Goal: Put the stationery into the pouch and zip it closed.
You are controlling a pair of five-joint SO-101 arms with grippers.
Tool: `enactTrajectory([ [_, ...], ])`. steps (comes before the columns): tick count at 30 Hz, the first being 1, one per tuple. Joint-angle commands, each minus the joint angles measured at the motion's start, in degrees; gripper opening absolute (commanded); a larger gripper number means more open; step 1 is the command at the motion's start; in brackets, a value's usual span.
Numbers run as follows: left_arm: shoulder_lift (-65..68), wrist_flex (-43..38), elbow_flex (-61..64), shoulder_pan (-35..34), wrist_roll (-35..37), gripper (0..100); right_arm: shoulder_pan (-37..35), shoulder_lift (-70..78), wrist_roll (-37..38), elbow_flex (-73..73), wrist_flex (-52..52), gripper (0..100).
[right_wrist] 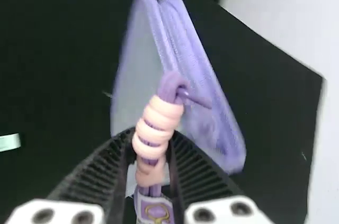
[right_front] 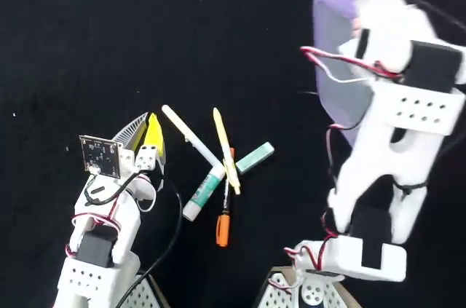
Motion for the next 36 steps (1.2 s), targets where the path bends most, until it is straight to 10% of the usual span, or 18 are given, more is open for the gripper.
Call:
enactTrajectory([
  [1, -0.1, 0.2, 1.4, -0.3, -0.3, 4, -6.8, -0.7, 1.0, -3.8, 2.8, 1.1],
  [11, -0.2, -0.2, 1.4, -4.4, -0.3, 4, -25.3, -0.2, -3.2, -4.2, -4.1, 1.1],
  [23, -0.2, 0.0, 1.4, -5.4, -0.3, 4, -25.5, 8.1, -20.0, -6.7, -30.8, 1.1],
  [36, -0.2, 0.1, 1.4, -5.7, -0.3, 4, -27.2, 23.2, -30.2, -12.9, -32.3, 1.1],
])
